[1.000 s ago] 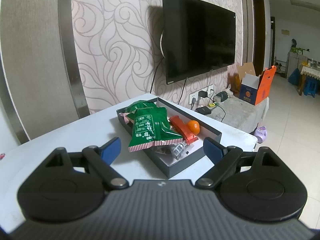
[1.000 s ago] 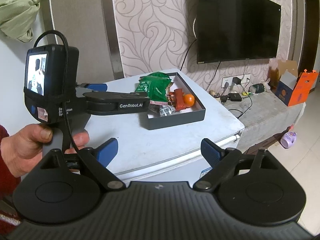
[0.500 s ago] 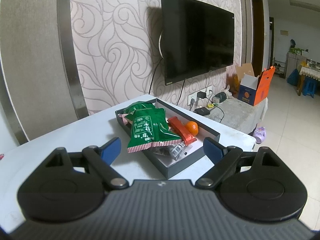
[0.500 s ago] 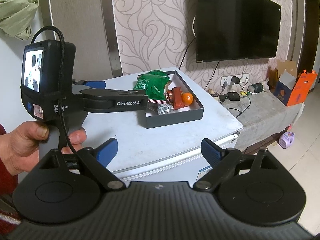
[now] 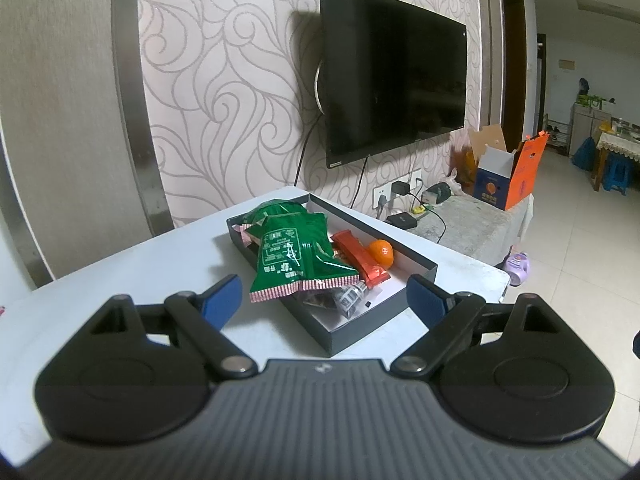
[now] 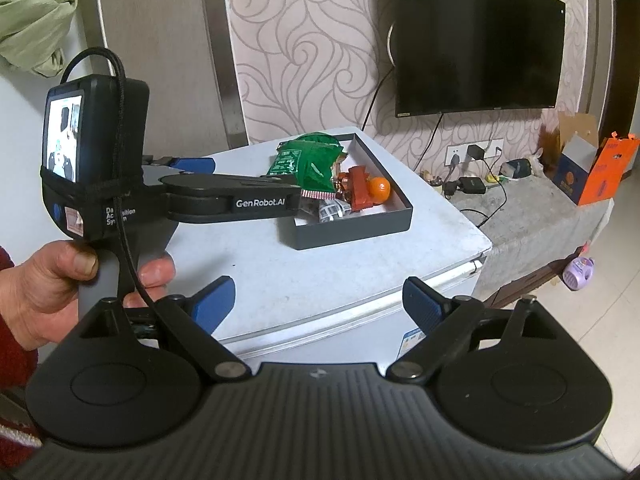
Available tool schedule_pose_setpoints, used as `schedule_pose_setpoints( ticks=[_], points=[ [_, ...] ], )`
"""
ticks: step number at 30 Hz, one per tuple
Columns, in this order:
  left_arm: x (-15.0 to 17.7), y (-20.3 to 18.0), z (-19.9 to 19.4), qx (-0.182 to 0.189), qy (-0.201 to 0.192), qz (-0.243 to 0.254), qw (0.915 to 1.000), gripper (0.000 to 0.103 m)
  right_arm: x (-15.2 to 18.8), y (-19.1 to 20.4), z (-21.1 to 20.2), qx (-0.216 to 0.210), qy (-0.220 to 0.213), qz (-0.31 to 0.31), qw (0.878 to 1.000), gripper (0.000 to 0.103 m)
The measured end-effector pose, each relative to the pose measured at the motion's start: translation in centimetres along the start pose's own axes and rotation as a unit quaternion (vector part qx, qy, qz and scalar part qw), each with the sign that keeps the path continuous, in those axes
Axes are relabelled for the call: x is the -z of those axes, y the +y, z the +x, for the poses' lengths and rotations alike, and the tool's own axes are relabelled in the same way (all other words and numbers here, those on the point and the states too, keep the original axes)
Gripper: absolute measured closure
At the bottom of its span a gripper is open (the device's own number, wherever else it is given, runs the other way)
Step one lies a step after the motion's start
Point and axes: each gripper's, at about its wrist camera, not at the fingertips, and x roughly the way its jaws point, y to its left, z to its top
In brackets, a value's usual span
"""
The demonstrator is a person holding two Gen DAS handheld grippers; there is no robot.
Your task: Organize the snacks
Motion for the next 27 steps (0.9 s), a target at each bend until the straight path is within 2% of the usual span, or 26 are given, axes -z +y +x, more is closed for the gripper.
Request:
schedule_pose_setpoints(
  ticks=[27],
  points=[
    [-0.12,-0.25,0.82,0.004,0.003,0.001,1.0000,0.013,-0.15,-0.44,0.58,-0.007,0.007,0.003,1.000,0.010]
  ],
)
